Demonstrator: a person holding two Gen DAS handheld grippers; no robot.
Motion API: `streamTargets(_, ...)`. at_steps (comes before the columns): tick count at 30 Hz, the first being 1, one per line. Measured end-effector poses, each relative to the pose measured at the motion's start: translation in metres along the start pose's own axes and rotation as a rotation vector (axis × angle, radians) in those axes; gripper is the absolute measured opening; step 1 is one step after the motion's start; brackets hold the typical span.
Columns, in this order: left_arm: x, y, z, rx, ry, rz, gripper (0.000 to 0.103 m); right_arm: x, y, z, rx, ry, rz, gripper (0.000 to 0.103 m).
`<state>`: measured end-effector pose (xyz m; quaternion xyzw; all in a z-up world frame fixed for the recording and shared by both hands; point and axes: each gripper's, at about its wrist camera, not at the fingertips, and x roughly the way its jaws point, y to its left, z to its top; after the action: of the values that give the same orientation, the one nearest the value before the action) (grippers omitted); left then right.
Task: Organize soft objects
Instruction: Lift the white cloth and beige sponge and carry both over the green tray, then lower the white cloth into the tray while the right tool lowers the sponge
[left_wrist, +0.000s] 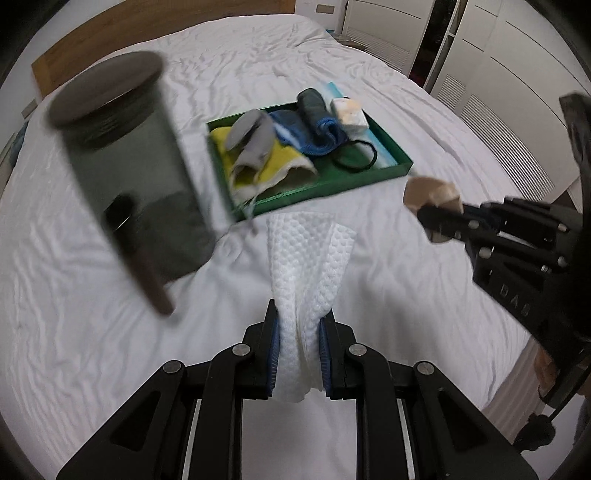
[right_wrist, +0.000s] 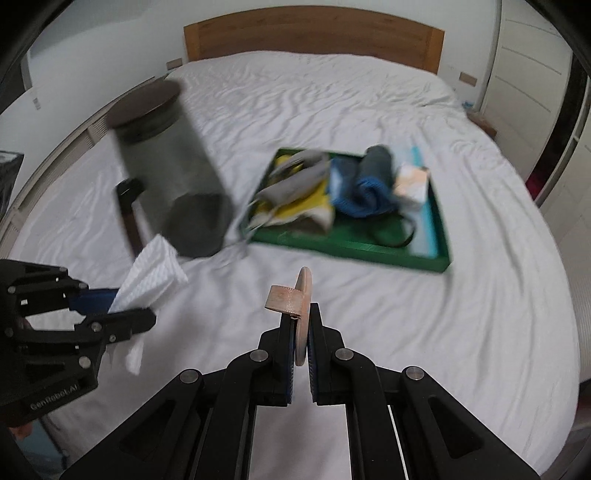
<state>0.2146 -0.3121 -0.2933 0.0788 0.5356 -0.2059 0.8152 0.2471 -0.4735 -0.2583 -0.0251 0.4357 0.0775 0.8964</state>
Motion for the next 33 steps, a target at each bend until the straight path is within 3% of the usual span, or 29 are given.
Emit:
streamTargets(9,0.054,-0.004,0.076,-0.138,-0.067,0.019,0.015,0.049,-0.067,0.052,-0.015,-0.089,-0.036,0.005)
streamTargets(13,0.074,0.001,0.108,-0.169,-0.112,0.042,0.016,0.085,-0.08,0.071,-0.014,-0.104,-0.023,0.005)
streamTargets(18,0.112,0.008,0.146,-0.194,-0.111,0.046,0.016,0.141,-0.091,0.091,0.009,-0.096,0.001,0.005)
streamTargets(27,0.159,0.015,0.151,-0.193,-0.062,0.069,0.017,0.222,-0.091,0.102,0.017,-0.022,0.114,0.006)
streamTargets(33,0.174,0.014,0.149,-0.182,-0.043,0.096,0.018,0.254,-0.096,0.104,0.021,0.008,0.103,0.01)
